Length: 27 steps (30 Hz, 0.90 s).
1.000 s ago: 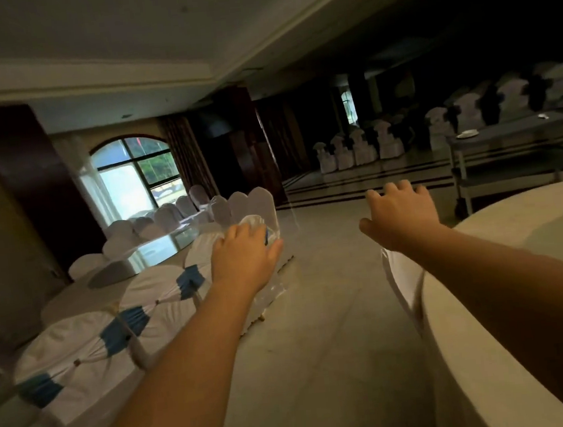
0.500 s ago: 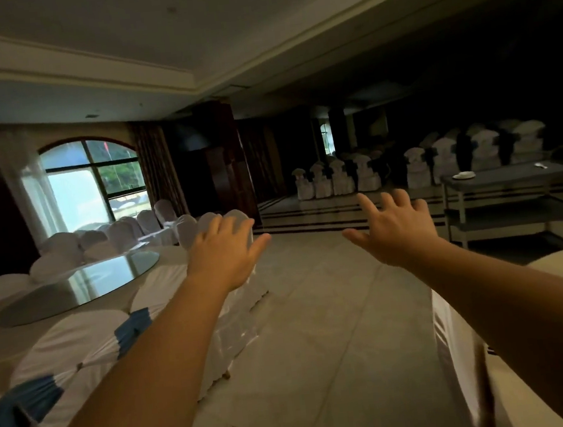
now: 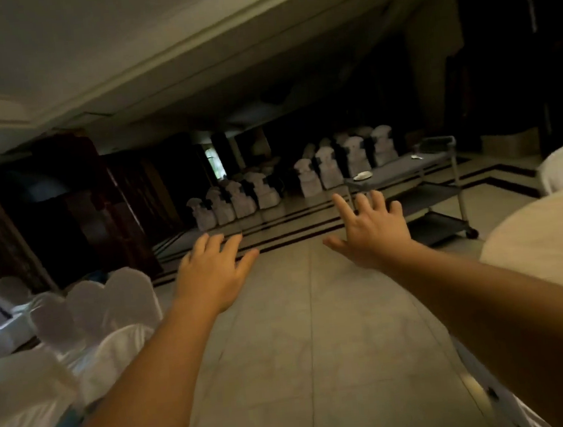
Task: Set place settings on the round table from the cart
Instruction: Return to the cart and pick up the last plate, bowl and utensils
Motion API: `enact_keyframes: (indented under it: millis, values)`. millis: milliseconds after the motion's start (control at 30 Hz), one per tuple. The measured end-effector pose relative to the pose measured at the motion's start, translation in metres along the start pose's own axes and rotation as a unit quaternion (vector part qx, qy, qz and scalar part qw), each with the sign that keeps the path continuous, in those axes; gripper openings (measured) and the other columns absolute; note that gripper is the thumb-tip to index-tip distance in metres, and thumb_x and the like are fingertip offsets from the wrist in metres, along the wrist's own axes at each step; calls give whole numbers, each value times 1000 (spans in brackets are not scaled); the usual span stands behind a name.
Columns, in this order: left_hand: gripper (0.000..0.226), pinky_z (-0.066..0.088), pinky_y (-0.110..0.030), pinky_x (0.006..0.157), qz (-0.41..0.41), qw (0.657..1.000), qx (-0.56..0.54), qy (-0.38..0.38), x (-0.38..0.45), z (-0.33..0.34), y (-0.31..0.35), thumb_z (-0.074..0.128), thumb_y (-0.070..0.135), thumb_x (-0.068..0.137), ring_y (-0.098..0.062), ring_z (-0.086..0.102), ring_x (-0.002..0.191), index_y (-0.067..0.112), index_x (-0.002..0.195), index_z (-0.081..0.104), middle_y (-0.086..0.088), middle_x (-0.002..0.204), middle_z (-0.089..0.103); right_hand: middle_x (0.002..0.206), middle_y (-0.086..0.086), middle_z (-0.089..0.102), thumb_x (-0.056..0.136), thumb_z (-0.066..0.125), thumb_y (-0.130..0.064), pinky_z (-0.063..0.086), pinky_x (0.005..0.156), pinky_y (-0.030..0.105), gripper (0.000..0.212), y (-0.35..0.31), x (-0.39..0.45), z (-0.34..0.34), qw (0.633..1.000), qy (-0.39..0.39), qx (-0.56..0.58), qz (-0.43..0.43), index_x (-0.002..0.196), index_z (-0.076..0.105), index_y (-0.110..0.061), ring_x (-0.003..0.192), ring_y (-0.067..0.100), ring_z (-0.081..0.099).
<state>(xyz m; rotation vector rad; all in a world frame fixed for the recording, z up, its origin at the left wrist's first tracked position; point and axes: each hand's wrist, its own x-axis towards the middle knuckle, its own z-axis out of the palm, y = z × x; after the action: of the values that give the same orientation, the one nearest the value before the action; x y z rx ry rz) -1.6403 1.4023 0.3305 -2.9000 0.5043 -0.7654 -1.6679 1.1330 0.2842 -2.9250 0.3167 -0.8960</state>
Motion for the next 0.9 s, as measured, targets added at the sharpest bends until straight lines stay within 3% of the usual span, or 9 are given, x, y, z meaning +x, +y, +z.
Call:
enact_keyframes:
  millis: [133, 333, 567, 733, 900]
  values:
    - [64, 25, -47, 116, -5, 999, 22, -23, 91, 57, -31, 21, 64, 95, -24, 15, 148, 32, 150, 29, 0, 158, 28, 159, 12, 21, 84, 30, -78, 20, 111, 58, 90, -10, 84, 79, 999, -20, 7, 24, 154, -1, -32, 146, 38, 12]
    - [63, 32, -46, 109, 21, 1000, -6, 14, 231, 121, -68, 25, 61, 97, -25, 22, 144, 27, 148, 34, -2, 152, 37, 156, 13, 27, 81, 36, -79, 22, 111, 59, 93, -31, 205, 166, 998, -47, 6, 29, 154, 6, -30, 144, 39, 17]
    - [64, 33, -46, 109, 35, 998, -47, 2, 381, 238, -108, 22, 63, 96, -23, 22, 144, 29, 149, 31, 0, 153, 35, 153, 10, 30, 82, 36, -78, 24, 108, 58, 90, -39, 324, 268, 994, -61, -60, 70, 153, 9, -31, 142, 37, 19]
    - [62, 33, -45, 109, 101, 990, -99, 15, 504, 309, -104, 24, 62, 96, -22, 25, 143, 28, 147, 33, 0, 152, 37, 152, 9, 33, 78, 33, -82, 25, 107, 59, 90, -33, 406, 319, 983, -42, -98, 146, 151, 13, -33, 141, 37, 20]
    - [62, 33, -45, 107, 155, 971, -181, 6, 608, 360, -51, 25, 62, 96, -22, 25, 142, 28, 147, 33, 1, 151, 38, 157, 9, 27, 80, 36, -80, 21, 112, 59, 89, 1, 475, 337, 967, -31, -127, 218, 153, 8, -35, 146, 36, 15]
